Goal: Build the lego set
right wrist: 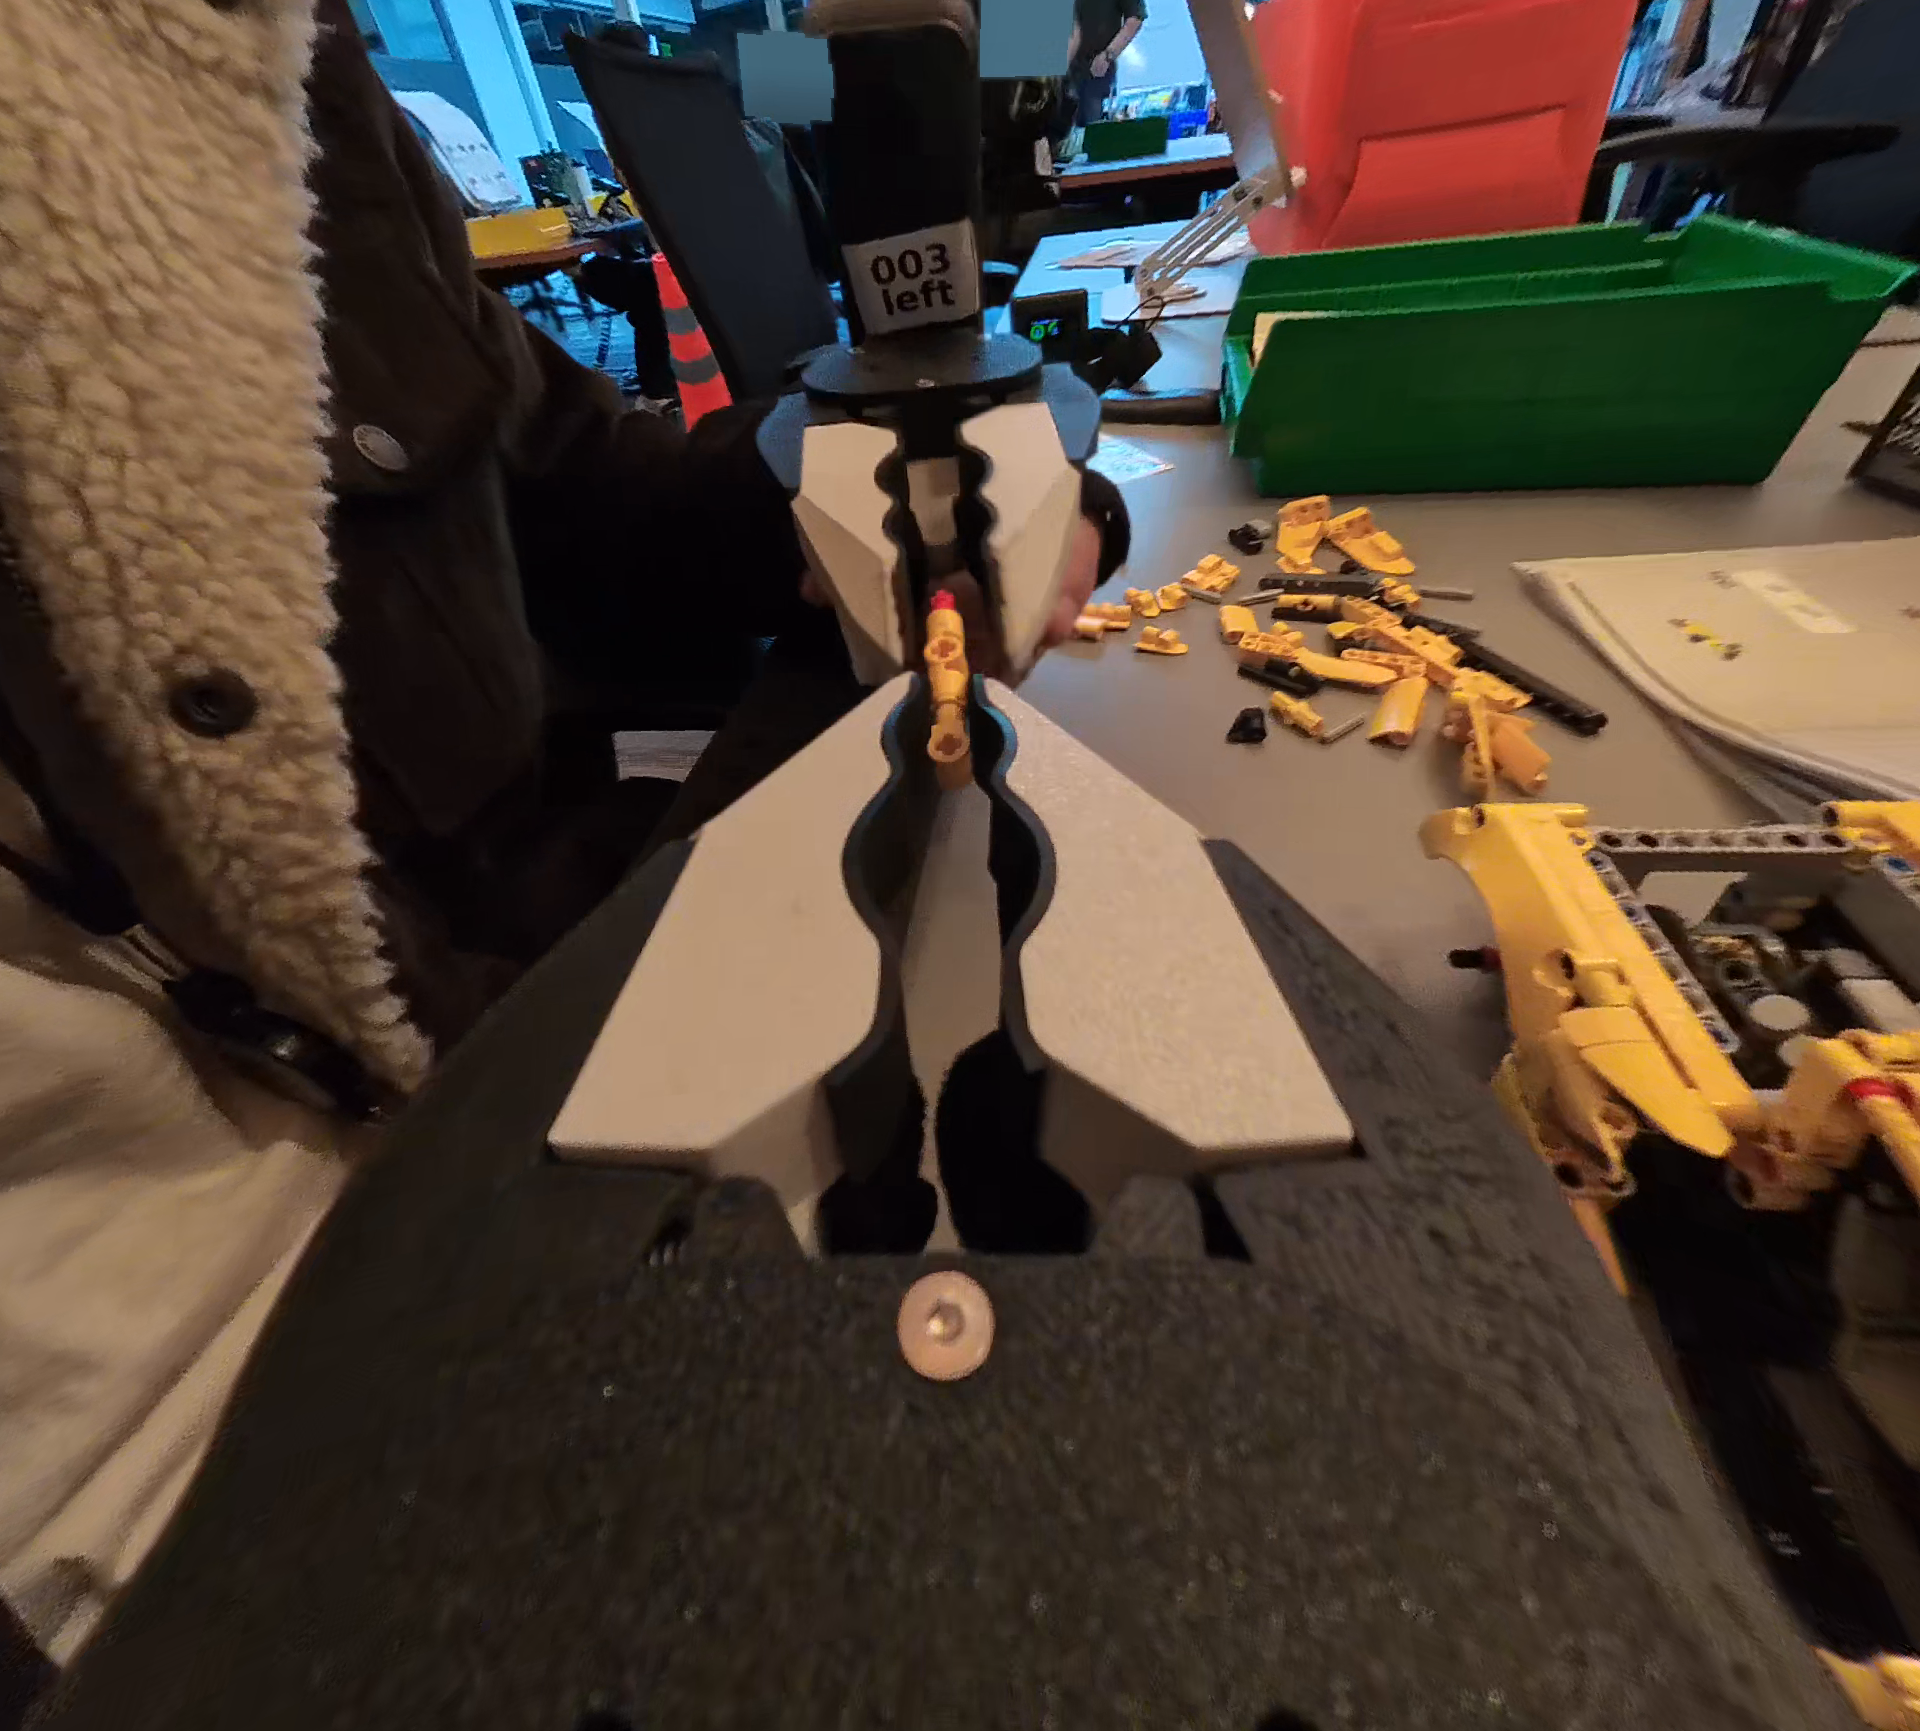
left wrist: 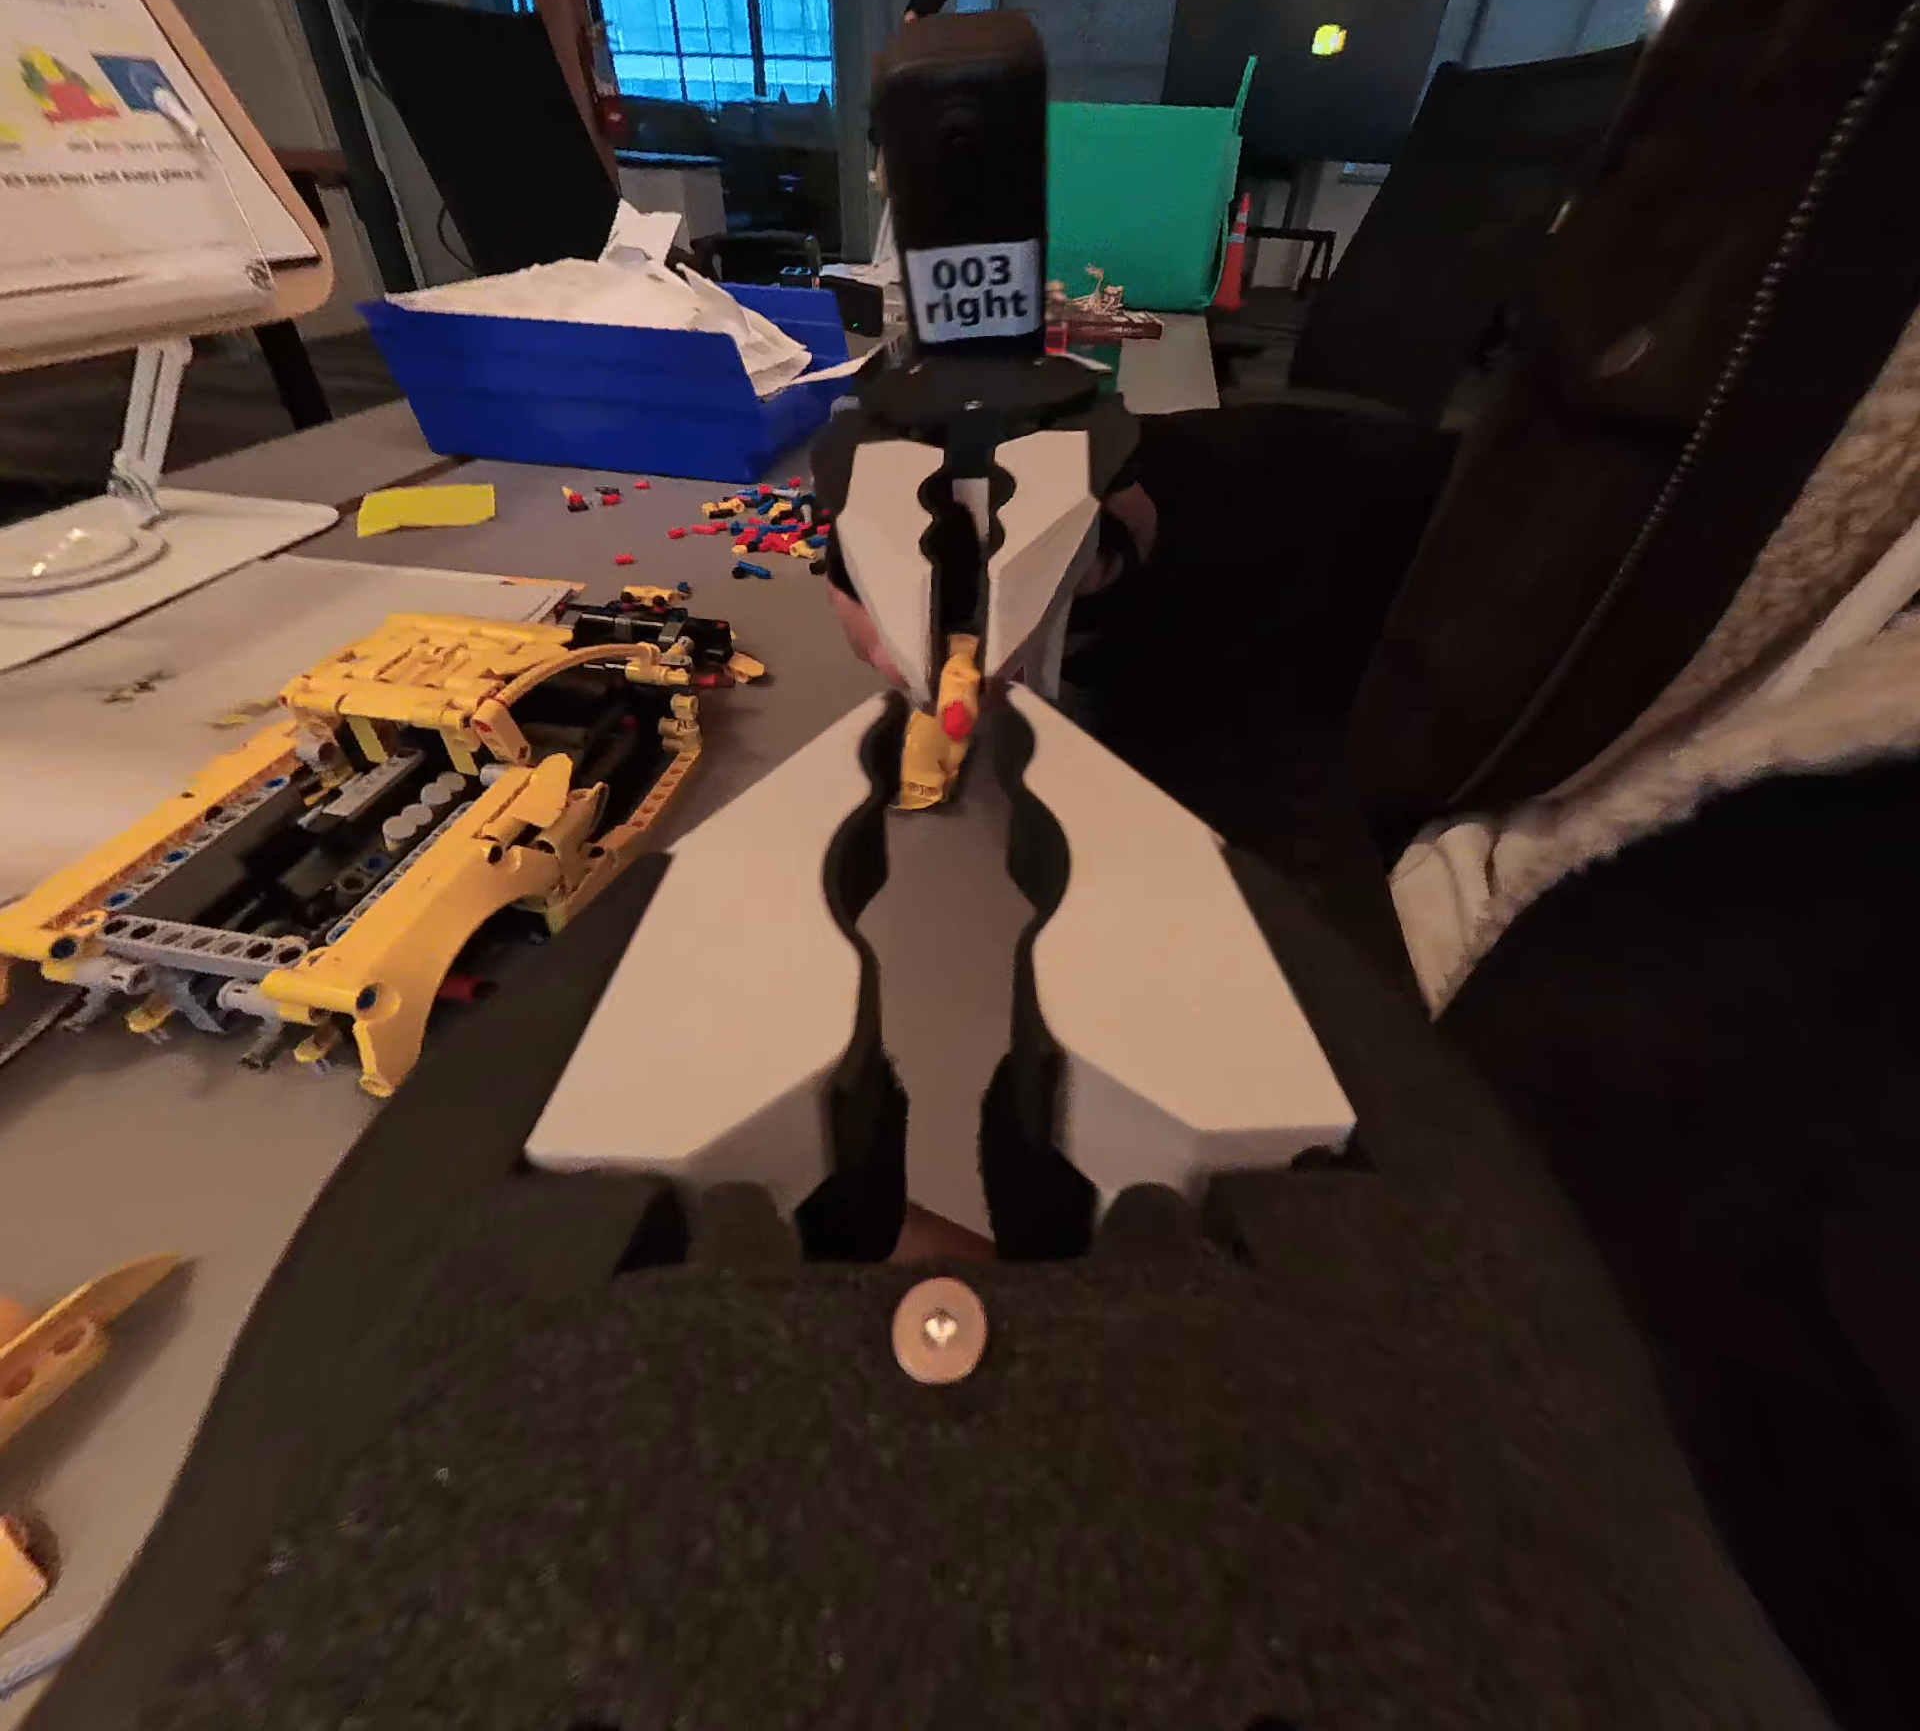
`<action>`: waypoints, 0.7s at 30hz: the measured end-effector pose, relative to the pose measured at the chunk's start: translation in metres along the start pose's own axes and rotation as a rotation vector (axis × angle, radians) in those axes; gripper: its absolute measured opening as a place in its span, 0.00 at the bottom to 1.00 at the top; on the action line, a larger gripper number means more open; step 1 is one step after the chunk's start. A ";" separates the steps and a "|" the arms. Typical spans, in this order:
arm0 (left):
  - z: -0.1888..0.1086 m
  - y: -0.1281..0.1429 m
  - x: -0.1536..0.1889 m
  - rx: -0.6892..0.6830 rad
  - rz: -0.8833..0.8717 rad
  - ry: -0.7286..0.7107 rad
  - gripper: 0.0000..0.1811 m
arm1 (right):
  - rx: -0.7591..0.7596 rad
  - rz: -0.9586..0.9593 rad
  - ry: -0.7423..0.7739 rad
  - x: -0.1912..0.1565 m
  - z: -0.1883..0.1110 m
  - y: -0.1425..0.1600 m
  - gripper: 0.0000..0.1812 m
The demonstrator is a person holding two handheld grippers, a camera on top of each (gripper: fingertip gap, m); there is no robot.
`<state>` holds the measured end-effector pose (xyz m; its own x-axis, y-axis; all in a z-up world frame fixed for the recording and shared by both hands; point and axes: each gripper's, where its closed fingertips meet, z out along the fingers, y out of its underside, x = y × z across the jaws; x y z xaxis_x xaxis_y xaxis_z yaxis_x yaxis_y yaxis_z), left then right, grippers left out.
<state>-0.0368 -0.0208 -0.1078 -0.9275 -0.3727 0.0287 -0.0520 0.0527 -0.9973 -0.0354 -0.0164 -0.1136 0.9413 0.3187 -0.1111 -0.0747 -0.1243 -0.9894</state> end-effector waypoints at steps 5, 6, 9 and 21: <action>-0.002 0.001 -0.001 -0.004 0.058 -0.018 0.04 | 0.000 0.093 -0.031 0.002 0.003 0.003 0.03; -0.002 0.003 -0.001 -0.015 0.078 -0.028 0.04 | -0.003 0.101 -0.034 0.002 0.003 0.004 0.03; -0.003 0.008 -0.004 -0.039 0.121 -0.060 0.09 | -0.025 0.101 -0.046 0.001 0.005 0.008 0.03; 0.001 0.015 0.004 -0.076 0.106 -0.009 0.04 | -0.014 0.104 -0.080 -0.003 0.008 0.005 0.03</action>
<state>-0.0409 -0.0227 -0.1231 -0.9260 -0.3696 -0.0773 0.0177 0.1621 -0.9866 -0.0413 -0.0105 -0.1194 0.8995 0.3770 -0.2209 -0.1658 -0.1734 -0.9708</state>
